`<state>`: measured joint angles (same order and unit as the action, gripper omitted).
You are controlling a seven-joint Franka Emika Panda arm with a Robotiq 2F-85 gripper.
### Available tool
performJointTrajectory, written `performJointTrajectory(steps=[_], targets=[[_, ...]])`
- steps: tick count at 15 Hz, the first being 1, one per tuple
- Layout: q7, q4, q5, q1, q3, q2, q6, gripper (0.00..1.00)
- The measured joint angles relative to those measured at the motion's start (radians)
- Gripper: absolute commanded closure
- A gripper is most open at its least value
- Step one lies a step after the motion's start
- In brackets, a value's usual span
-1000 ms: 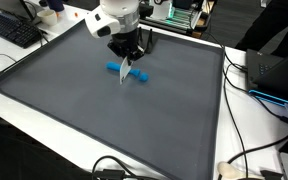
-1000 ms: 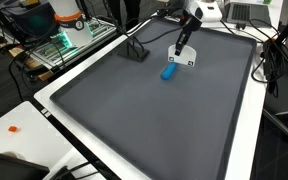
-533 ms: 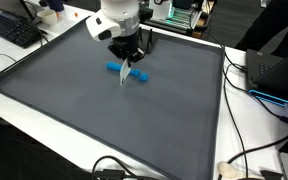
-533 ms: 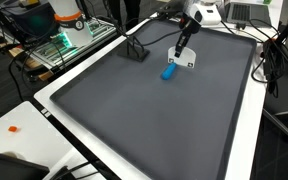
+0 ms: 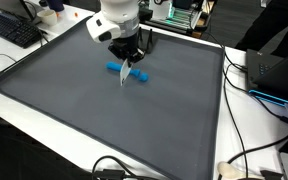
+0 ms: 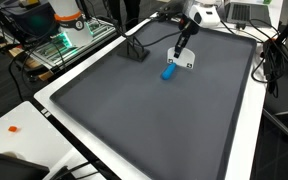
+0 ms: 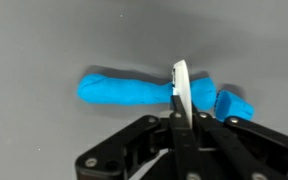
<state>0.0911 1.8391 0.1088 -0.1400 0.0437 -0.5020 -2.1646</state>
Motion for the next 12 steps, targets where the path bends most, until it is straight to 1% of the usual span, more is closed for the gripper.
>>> performJointTrajectory(steps=[12], targets=[[-0.018,0.0,0.0,0.0,0.0,-0.002,0.074,0.99]])
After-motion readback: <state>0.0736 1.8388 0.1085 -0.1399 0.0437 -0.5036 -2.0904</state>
